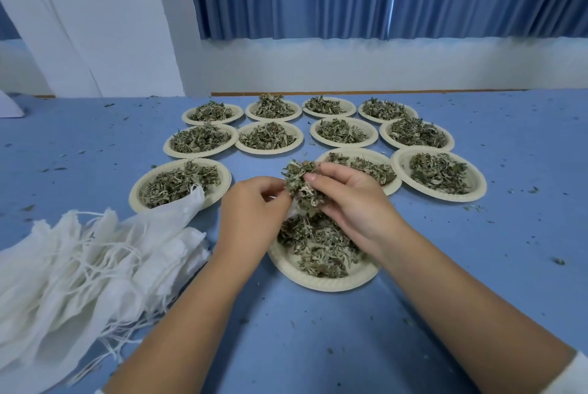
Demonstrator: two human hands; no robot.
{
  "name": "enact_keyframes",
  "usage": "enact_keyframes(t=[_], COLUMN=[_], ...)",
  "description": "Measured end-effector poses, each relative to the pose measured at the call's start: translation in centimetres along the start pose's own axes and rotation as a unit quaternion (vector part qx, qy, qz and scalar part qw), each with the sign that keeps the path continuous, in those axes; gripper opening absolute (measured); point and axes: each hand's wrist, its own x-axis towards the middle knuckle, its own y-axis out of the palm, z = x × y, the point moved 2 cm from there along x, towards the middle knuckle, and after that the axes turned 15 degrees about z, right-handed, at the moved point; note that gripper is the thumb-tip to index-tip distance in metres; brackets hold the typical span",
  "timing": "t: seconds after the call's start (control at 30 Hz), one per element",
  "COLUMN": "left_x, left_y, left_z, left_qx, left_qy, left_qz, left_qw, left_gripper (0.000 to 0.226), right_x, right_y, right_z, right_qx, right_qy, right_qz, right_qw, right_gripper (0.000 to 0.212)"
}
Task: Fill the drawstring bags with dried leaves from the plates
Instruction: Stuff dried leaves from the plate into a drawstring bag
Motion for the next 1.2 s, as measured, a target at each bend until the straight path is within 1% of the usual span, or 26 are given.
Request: enact_keyframes(t=[0.07,0.13,0.2,0.27,0.37,0.4,0.43,0.5,0.57,0.63,0.7,0.8,0.83,0.93,0.97,1.03,1.07,1.13,1.17,1.2], left_x=[0.0,0.1,0.2,0.2,0.2,0.2,0.1,0.2,0.2,0.1,0.1,-0.1,-0.2,-0.2,-0.2,-0.1,-0.1,-0.1,-0.1,0.0], left_y=[0.0,0.0,0.1,0.3,0.7,0.8,0.9,1.1,1.1,1.1,1.0,0.9,0.9,0.9,0.9,0.9,0.9,0.9,0.9,0.8], left_z=[0.0,0.1,0.1,0.1,0.0,0.0,0.0,0.0,0.0,-0.1,-0.2,-0.5,-0.5,-0.8,-0.8,-0.9,-0.9,-0.8,-0.7,-0.6], left_qx=[-0.083,-0.16,-0.205,-0.229,-0.228,-0.225,-0.226,-0.237,-0.25,-0.267,-0.278,-0.3,-0.307,-0.318,-0.326,-0.354,-0.367,-0.38,-0.375,-0.353], left_qy=[-0.015,-0.025,-0.032,-0.035,-0.031,-0.03,-0.029,-0.03,-0.03,-0.026,-0.024,-0.025,-0.023,-0.016,-0.013,-0.009,-0.008,-0.013,-0.016,-0.016], left_qz=[0.01,0.014,0.015,0.021,0.037,0.043,0.049,0.06,0.064,0.065,0.069,0.072,0.07,0.074,0.079,0.095,0.105,0.115,0.111,0.101], left_qw=[0.996,0.987,0.978,0.973,0.973,0.973,0.973,0.969,0.966,0.961,0.958,0.951,0.949,0.945,0.942,0.931,0.924,0.918,0.92,0.93], left_gripper=[0.023,0.03,0.033,0.033,0.03,0.029,0.028,0.024,0.021,0.019,0.016,0.015,0.017,0.02,0.019,0.018,0.017,0.014,0.013,0.012], right_x=[-0.1,-0.2,-0.4,-0.5,-0.5,-0.5,-0.5,-0.5,-0.6,-0.6,-0.7,-0.6,-0.5,-0.4,-0.3,-0.2,-0.2,-0.3,-0.4,-0.4], right_y=[0.0,-0.2,-0.1,0.1,0.1,0.0,-0.1,-0.4,-0.4,-0.2,-0.1,-0.5,-0.6,-0.8,-1.0,-1.0,-1.1,-1.0,-1.0,-1.0], right_z=[-0.2,-0.1,0.1,0.3,0.6,0.6,0.6,0.6,0.5,0.5,0.5,0.3,0.2,-0.2,-0.3,-0.1,0.1,0.3,0.3,0.3], right_qx=[-0.072,-0.157,-0.245,-0.312,-0.407,-0.418,-0.408,-0.338,-0.28,-0.262,-0.247,-0.192,-0.176,-0.128,-0.106,-0.046,-0.021,-0.005,-0.022,-0.059], right_qy=[0.011,0.011,-0.002,-0.015,-0.026,-0.022,-0.013,0.012,0.018,-0.003,-0.018,-0.006,0.005,0.033,0.05,0.083,0.096,0.109,0.111,0.11], right_qz=[-0.043,-0.078,-0.085,-0.087,-0.101,-0.095,-0.086,-0.076,-0.071,-0.051,-0.043,-0.062,-0.072,-0.093,-0.091,-0.062,-0.037,0.007,0.012,0.0], right_qw=[0.996,0.984,0.966,0.946,0.907,0.903,0.909,0.938,0.957,0.964,0.968,0.979,0.982,0.987,0.989,0.994,0.995,0.994,0.993,0.992], right_gripper=[0.02,0.019,0.018,0.018,0.017,0.017,0.017,0.011,0.012,0.006,0.006,0.005,0.007,0.026,0.032,0.038,0.036,0.022,0.015,0.011])
